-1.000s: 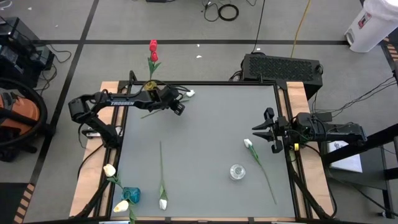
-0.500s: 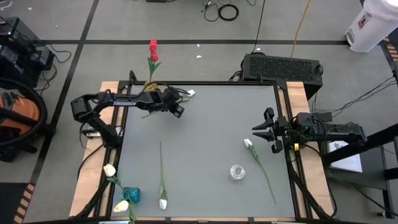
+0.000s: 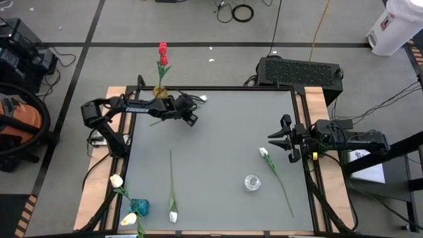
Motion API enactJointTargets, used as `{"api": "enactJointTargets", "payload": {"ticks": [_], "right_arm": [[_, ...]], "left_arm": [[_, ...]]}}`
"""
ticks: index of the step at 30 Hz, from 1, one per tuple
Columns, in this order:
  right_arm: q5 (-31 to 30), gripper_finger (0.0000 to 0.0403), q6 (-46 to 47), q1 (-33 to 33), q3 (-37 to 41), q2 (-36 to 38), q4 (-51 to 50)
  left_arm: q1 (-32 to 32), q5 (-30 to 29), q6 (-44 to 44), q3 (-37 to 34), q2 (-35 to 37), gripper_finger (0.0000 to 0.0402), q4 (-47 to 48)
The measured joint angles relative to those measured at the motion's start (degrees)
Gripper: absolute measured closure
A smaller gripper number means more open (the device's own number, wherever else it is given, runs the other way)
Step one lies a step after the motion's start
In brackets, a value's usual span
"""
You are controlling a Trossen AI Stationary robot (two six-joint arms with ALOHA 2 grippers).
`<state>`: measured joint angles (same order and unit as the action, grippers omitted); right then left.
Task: Sort flowers into vase by color
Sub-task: Put the top white tulip into the transparent vase
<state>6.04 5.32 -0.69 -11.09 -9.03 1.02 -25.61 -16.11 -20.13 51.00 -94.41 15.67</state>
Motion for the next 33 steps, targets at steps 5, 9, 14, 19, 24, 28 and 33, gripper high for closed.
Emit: {"api": "enactJointTargets", "payload": {"ticks": [5, 9, 14, 19, 24, 28, 33], "right_arm": [[0.00, 0.0319, 0.00, -0.02, 0.00, 0.00, 0.00], [-0.02, 0.0319, 0.00, 0.00, 0.00, 0.02, 0.00], [0.00, 0.0319, 0.00, -0.01, -0.08, 0.02, 0.00], [-0.05, 0.0319, 0.00, 0.00, -0.09, 0.00, 0.00], [-0.03, 0.0319, 0.00, 0.00, -0.09, 0.02, 0.00], [-0.02, 0.0319, 0.00, 0.00, -0.09, 0.02, 0.00], [-0.02, 0.0319, 0.00, 0.00, -0.09, 0.01, 0.00]], "left_arm": [[-0.26, -0.20, 3.11, 0.00, -0.02, 0.0257, -1.15], [-0.35, 1.60, 4.16, 0.00, -0.23, 0.0257, -1.19], [-0.27, 0.90, 5.76, 0.08, -2.82, 0.0257, -1.17], [-0.37, -1.82, 7.01, 0.09, -3.99, 0.0257, -1.02], [-0.76, -3.55, 7.11, 0.09, -3.91, 0.0257, -1.51], [-1.59, -3.44, 7.09, 0.09, -3.91, 0.0257, -1.45], [-3.16, -1.77, 5.29, 0.09, -3.91, 0.0257, -1.46]]}}
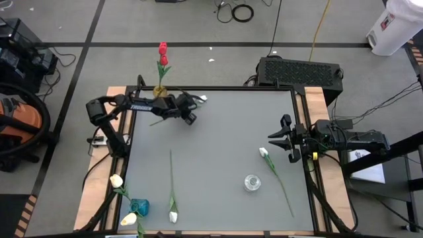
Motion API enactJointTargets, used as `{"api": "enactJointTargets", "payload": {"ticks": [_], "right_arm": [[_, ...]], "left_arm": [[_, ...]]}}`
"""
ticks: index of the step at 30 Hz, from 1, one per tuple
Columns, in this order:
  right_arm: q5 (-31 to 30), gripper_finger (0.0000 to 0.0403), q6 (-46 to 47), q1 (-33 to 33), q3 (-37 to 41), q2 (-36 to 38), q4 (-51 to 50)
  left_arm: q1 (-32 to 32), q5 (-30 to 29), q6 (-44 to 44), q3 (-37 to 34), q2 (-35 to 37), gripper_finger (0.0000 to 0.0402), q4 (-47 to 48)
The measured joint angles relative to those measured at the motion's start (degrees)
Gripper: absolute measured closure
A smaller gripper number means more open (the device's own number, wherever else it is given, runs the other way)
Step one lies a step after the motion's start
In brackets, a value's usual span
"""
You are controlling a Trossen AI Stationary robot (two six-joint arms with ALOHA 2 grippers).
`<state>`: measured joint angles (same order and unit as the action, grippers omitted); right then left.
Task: Sort flowers into vase by color
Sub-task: Put the top white tulip into the transparent vase
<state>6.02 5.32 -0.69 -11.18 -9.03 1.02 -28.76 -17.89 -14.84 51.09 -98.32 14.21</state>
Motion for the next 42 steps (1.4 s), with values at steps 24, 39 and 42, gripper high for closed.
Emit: {"api": "enactJointTargets", "payload": {"ticks": [24, 39, 42], "right_arm": [[0.00, 0.0319, 0.00, 0.00, 0.00, 0.01, 0.00], [0.00, 0.0319, 0.00, 0.00, 0.02, -0.01, 0.00], [0.00, 0.0319, 0.00, 0.01, 0.02, 0.00, 0.00]], "left_arm": [[-3.30, 13.30, -4.33, 0.16, 0.00, 0.0257, 1.62], [-3.42, 12.36, -3.92, 6.85, 0.02, 0.0257, 6.79], [-3.58, 10.42, -3.92, 6.93, 0.02, 0.0257, 6.75]]}}
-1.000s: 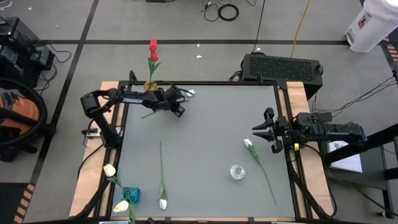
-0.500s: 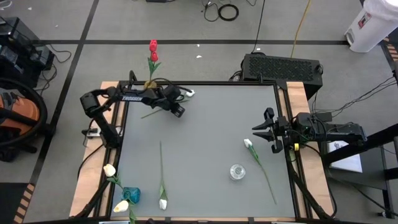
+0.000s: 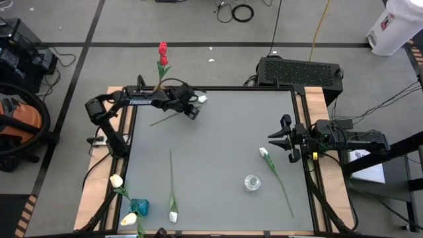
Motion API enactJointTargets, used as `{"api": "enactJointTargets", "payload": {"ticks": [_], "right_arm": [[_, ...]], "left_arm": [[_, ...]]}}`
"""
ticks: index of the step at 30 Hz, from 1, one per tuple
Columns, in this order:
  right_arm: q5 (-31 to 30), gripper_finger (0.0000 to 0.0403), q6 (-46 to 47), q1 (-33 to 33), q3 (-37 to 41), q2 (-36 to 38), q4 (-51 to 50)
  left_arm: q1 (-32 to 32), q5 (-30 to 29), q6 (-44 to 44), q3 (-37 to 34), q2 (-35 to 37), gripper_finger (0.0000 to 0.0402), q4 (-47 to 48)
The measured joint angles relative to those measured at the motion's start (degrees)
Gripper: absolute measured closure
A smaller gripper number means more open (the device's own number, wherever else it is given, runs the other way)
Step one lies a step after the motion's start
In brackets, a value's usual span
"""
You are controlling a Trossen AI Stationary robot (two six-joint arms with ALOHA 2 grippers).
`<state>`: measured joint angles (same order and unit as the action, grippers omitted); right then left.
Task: Sort flowers into vase by color
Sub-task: Put the top white tulip into the transparent vase
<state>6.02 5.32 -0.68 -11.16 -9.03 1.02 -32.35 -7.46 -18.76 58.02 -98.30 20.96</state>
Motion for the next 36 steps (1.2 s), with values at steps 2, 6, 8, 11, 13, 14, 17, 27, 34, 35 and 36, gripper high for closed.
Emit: {"api": "enactJointTargets", "payload": {"ticks": [2, 6, 8, 11, 13, 14, 17, 27, 34, 35, 36], "right_arm": [[0.00, 0.0319, 0.00, -0.01, 0.00, 0.01, 0.00], [0.00, 0.0319, 0.00, -0.01, 0.00, -0.01, 0.00], [0.00, 0.0319, 0.00, 0.01, 0.00, 0.00, 0.00], [0.02, 0.0319, 0.00, 0.00, 0.00, -0.01, 0.00], [0.00, 0.0319, 0.00, 0.00, 0.00, -0.01, 0.00], [0.02, 0.0319, 0.00, 0.01, 0.02, -0.01, 0.00], [0.00, 0.0319, 0.00, 0.00, 0.09, -0.01, -0.01], [0.00, 0.0319, 0.00, 0.01, 0.09, 0.00, -0.02], [0.00, 0.0319, 0.00, 0.02, 0.09, -0.01, -0.02], [0.00, 0.0319, 0.00, 0.02, 0.09, 0.00, -0.01], [0.01, 0.0319, 0.00, 0.01, 0.09, 0.00, -0.01]], "left_arm": [[-0.33, 0.15, 0.00, 0.12, 0.00, 0.0257, -0.10], [-0.69, 1.07, 0.00, 1.60, 0.00, 0.0257, -0.03], [-0.69, 1.13, 0.01, 2.39, 0.00, 0.0257, 0.53], [-0.69, 1.28, 1.43, 2.92, 0.00, 0.0257, 0.81], [-0.85, 1.40, 1.99, 2.95, 0.00, 0.0257, 0.83], [-0.98, 1.44, 2.90, 2.95, 0.00, 0.0257, 0.93], [-1.47, 1.44, 5.18, 2.95, 0.00, 0.0257, 1.08], [-2.73, 5.59, 10.11, 2.95, 0.00, 0.0257, 1.12], [-3.09, 5.46, 4.49, 2.93, 0.00, 0.0257, 5.11], [-2.95, 4.65, 4.28, 2.93, 0.00, 0.0257, 5.10], [-2.80, 3.96, 4.21, 2.95, 0.00, 0.0257, 4.98]]}}
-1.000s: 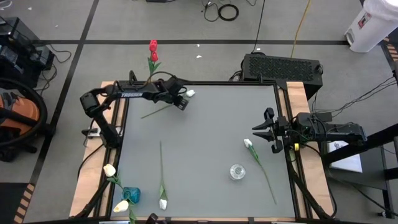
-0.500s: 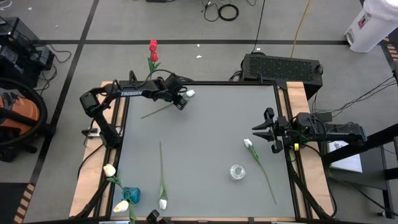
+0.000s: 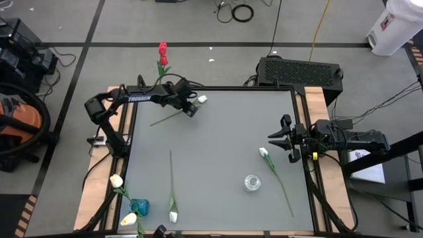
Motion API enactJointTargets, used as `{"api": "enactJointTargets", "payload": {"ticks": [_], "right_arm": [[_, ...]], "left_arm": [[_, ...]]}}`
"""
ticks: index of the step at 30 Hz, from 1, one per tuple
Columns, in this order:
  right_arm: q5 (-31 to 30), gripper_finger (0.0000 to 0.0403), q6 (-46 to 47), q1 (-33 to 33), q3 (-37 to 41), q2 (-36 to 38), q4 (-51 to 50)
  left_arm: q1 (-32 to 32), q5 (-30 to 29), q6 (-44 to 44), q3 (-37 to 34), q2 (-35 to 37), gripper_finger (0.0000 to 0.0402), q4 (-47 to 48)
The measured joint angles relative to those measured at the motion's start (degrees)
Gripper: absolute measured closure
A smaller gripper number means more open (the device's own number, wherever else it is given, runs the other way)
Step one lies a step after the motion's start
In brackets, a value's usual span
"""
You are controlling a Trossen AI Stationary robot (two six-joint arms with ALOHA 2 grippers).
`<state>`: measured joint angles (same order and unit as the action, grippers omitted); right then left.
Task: Sort flowers into vase by color
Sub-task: Put the top white tulip into the transparent vase
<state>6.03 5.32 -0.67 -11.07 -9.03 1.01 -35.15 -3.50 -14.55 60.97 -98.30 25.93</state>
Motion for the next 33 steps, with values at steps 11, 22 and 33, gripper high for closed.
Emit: {"api": "enactJointTargets", "payload": {"ticks": [11, 22, 33], "right_arm": [[-0.01, 0.0319, 0.00, -0.01, 0.00, -0.01, 0.01], [0.01, 0.0319, 0.00, 0.00, 0.00, 0.01, 0.01], [0.01, 0.0319, 0.00, -0.01, -0.01, 0.00, 0.01]], "left_arm": [[0.40, -0.44, 1.59, -0.02, -4.48, 0.0257, -2.47], [-0.96, -0.39, 1.93, -0.02, -5.46, 0.0257, -2.78], [-2.00, 1.20, 2.96, -0.02, -5.44, 0.0257, -1.54]]}}
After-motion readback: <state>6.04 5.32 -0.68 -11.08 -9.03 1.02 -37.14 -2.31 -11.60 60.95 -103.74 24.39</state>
